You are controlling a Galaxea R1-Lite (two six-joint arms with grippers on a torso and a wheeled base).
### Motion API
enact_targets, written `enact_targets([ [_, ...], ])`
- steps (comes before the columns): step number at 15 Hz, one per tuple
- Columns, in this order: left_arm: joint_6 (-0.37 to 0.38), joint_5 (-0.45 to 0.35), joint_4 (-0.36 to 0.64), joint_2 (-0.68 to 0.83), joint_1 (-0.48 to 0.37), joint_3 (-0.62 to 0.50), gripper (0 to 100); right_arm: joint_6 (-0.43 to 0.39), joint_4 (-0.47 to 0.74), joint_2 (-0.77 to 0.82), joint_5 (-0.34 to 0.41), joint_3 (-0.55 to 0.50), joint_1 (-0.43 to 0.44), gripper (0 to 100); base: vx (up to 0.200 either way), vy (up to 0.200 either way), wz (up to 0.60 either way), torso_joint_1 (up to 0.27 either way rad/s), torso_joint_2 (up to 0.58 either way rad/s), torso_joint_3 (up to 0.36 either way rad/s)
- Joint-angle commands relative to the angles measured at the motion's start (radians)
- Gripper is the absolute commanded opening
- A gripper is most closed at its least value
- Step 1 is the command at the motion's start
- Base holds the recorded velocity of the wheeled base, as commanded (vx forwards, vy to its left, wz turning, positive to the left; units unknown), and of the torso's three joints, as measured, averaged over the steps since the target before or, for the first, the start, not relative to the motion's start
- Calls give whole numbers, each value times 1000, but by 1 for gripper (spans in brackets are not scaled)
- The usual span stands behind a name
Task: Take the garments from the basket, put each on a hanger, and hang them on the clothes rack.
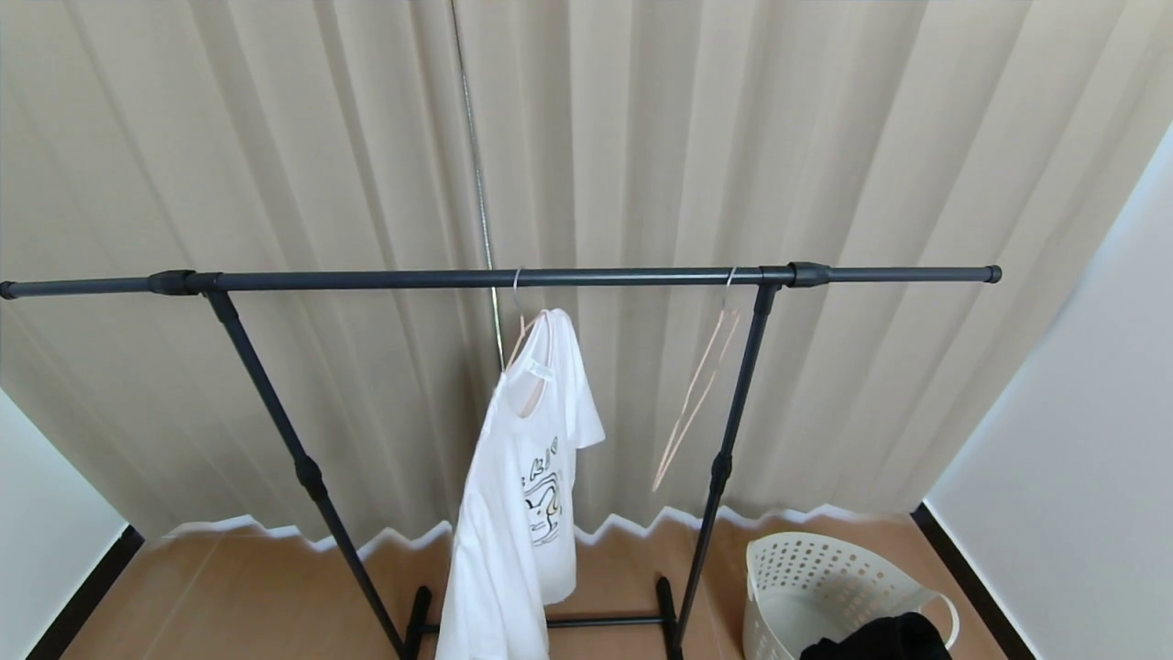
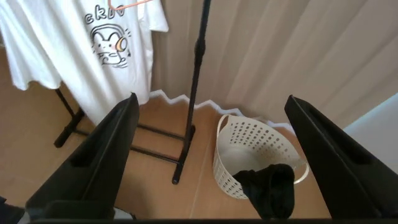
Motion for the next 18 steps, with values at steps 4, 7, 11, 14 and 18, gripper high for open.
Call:
enact_targets([
  [4,8,-5,2,-166,127,-3,100,1,1,-104,-3,1,-146,100,0,0,0,0,0,0],
  [7,17,-22,3,-298,129,-3,100,1,1,-155,-3,1,-156,100,0,0,0,0,0,0],
  [11,20,-84,2,-345,147,0,100,23,-11,-213,-6,1,-190,100,0,0,0,0,0,0],
  [14,19,-87,0,-347,147,0,100,72,-14,-213,-4,1,-190,100,0,0,0,0,0,0],
  [18,16,-90,0,-347,147,-2,100,70,-14,-213,3,1,-190,100,0,0,0,0,0,0],
])
